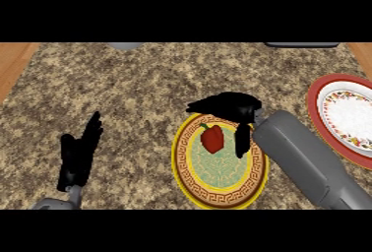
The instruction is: Pick the bell pepper from the plate and place it in the plate
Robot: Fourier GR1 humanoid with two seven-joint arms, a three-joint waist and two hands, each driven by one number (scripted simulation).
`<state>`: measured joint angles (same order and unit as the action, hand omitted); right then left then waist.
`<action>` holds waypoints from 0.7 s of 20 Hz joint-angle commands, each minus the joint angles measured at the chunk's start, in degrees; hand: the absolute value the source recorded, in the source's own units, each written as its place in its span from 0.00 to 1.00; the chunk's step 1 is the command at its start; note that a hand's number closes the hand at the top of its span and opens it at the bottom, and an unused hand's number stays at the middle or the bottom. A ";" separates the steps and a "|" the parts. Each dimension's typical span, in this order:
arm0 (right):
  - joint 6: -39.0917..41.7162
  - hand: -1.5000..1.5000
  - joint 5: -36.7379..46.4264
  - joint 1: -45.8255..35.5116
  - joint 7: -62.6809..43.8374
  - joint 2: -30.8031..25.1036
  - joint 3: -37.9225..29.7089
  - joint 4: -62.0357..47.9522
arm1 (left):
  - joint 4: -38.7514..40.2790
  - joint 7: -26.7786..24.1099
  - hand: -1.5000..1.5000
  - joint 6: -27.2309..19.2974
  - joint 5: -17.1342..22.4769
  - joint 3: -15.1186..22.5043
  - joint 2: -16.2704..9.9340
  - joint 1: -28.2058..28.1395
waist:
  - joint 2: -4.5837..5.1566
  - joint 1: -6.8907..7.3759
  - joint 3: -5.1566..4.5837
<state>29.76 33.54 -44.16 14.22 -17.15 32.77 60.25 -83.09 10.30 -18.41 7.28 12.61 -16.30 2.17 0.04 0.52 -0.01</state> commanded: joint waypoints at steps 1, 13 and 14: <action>-1.88 0.00 5.11 -1.75 4.30 2.67 -0.69 -7.88 | 2.27 1.83 0.50 1.66 0.35 -2.89 0.30 4.64 | 0.15 0.03 0.01; 1.46 0.00 12.74 2.11 4.17 7.36 -5.59 -5.27 | 2.23 -1.92 0.50 4.33 -2.75 -6.11 1.74 -0.47 | -0.02 -0.16 0.00; 1.84 0.00 13.24 2.72 6.55 5.67 -6.51 -4.95 | 7.03 -1.88 0.50 4.13 -3.29 -6.15 3.99 3.72 | 0.01 -0.38 0.00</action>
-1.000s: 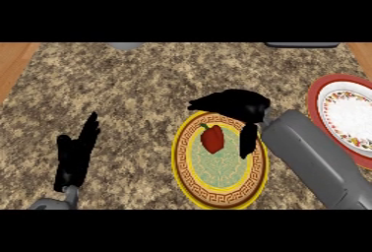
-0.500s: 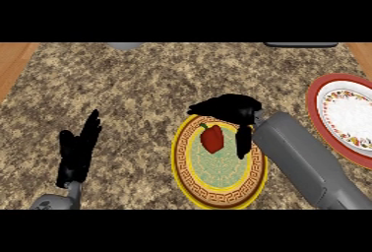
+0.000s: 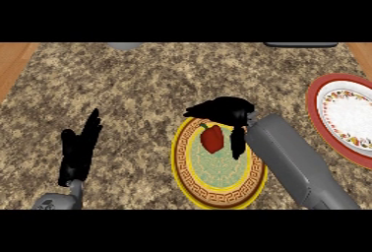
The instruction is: Pick the bell pepper from the plate and place it in the plate
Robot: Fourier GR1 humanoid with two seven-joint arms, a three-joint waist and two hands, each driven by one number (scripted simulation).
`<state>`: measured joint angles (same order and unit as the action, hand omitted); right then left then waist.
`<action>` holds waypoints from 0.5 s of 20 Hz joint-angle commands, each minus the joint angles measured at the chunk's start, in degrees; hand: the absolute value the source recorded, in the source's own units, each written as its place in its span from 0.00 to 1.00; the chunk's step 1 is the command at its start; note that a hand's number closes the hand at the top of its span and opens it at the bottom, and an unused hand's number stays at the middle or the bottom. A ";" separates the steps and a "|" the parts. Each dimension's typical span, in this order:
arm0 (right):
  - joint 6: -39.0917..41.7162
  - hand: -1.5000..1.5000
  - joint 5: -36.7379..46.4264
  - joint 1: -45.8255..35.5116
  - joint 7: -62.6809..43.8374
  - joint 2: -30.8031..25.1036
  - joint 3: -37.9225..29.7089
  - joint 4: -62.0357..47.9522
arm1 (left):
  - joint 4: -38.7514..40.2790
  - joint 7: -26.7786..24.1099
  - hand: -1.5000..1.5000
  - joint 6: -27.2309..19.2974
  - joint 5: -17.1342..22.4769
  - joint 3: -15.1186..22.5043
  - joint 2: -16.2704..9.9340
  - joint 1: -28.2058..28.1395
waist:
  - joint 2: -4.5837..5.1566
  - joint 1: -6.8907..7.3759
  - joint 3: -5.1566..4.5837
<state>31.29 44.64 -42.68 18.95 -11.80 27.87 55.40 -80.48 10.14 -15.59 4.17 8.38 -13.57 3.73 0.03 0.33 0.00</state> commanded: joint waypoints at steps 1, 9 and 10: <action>-0.68 0.00 3.32 3.69 -0.79 2.54 -0.37 1.14 | 2.05 -1.58 0.50 1.52 -0.69 -2.10 0.35 1.39 | -0.02 -0.18 -0.01; -0.74 1.00 8.81 0.76 2.05 5.39 -3.71 -5.12 | -1.91 2.45 0.50 1.64 -3.70 -1.78 2.00 -0.16 | 0.03 0.05 0.00; -6.49 1.00 10.92 1.83 7.96 3.37 -0.55 -7.14 | -0.66 -1.02 0.50 2.20 -2.58 -1.65 2.47 -2.49 | 0.13 0.29 0.00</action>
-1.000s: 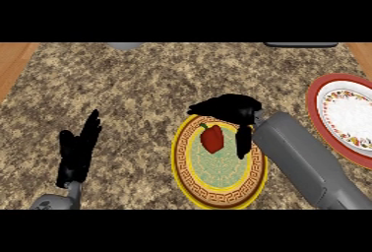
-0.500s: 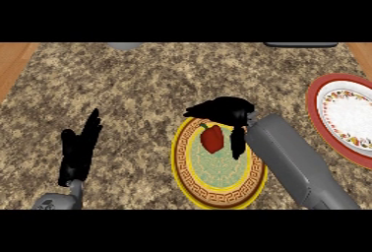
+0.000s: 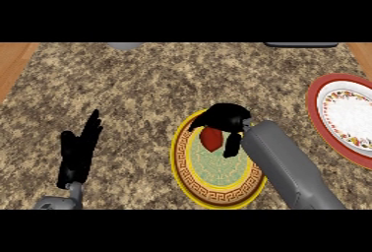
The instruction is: Pick the bell pepper from the plate and place it in the plate
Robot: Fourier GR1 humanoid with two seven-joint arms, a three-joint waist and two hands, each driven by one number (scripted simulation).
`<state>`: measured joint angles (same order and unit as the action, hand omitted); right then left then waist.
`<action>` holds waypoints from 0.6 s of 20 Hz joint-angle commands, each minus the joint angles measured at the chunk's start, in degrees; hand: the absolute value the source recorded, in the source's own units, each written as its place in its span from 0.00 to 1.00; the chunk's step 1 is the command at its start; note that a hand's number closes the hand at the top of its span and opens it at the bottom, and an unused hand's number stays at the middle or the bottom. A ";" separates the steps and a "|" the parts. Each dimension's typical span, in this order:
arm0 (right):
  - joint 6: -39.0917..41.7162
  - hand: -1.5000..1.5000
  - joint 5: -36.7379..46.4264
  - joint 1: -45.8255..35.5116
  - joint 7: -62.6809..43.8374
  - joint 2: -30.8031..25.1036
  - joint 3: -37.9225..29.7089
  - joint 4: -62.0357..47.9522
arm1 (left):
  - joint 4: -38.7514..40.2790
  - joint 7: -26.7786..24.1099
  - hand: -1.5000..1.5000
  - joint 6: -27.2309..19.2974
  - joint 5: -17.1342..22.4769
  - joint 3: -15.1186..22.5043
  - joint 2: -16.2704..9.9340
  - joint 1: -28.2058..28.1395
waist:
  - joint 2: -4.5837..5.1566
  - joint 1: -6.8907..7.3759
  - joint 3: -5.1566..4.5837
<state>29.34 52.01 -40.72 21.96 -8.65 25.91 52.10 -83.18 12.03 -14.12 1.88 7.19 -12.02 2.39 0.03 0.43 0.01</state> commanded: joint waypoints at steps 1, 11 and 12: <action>-3.12 1.00 2.98 -2.82 5.29 0.87 -0.84 -4.95 | -1.99 2.49 0.50 -1.68 -3.06 1.31 1.52 0.97 | 0.07 0.17 0.01; -11.74 1.00 6.80 -1.53 1.89 4.70 -5.09 -2.32 | 1.95 -2.42 0.50 0.31 -3.26 -0.34 3.42 0.14 | -0.04 -0.33 -0.02; -14.85 1.00 6.12 -3.92 3.48 3.04 -7.60 -4.30 | 1.35 -1.48 0.50 2.27 -0.99 -2.27 1.43 -0.34 | 0.06 -0.03 -0.01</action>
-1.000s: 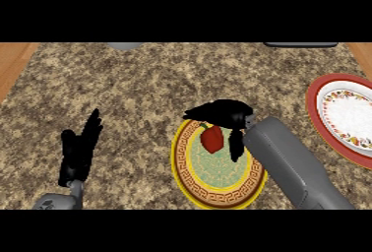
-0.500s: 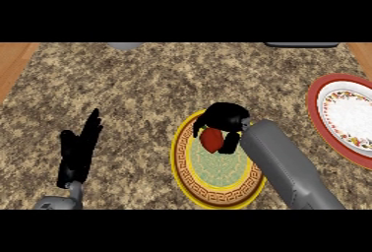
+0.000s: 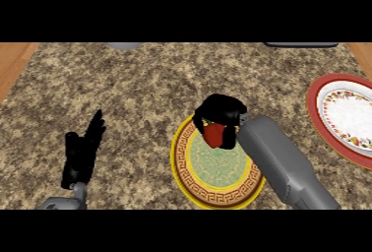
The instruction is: Pick the bell pepper from the plate and place it in the plate
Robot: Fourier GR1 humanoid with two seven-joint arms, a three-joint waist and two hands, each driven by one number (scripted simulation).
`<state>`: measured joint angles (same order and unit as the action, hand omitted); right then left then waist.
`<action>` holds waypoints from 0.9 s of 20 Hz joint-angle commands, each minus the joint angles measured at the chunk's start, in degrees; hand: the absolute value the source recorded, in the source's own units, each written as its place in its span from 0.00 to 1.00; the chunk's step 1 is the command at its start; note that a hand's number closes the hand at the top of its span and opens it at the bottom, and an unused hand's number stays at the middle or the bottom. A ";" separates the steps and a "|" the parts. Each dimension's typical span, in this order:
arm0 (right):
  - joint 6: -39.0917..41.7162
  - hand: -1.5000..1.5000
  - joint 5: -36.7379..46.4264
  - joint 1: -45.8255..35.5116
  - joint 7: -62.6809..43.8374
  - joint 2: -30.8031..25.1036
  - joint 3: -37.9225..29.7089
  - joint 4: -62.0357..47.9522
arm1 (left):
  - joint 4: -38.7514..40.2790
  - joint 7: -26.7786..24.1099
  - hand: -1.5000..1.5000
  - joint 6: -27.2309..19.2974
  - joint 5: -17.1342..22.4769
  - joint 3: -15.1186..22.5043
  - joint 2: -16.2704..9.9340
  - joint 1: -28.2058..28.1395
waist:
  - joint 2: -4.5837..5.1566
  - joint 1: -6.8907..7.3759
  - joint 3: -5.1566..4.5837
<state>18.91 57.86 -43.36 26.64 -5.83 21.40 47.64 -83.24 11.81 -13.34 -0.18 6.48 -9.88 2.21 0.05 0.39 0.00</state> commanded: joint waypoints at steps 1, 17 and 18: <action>-4.79 1.00 -1.39 -0.46 -9.43 -1.37 -7.88 0.57 | 1.05 -0.51 0.50 -0.84 -0.68 0.16 0.90 0.36 | -0.13 -1.04 -0.01; -39.47 1.00 7.45 -4.91 -63.16 -13.08 -30.49 2.53 | 0.11 -0.31 0.50 1.18 0.65 -1.97 -1.70 -0.57 | -0.34 -0.91 -0.10; -41.33 1.00 10.20 -4.93 -64.90 -14.08 -29.70 3.08 | -1.98 0.89 0.50 0.42 -0.12 -0.38 -0.65 -1.51 | -0.39 -0.57 -0.07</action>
<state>-15.87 62.47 -47.32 -29.96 -18.33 -8.39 47.81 -84.10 12.09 -13.13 -0.06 5.47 -10.66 1.27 -0.20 -0.60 -0.06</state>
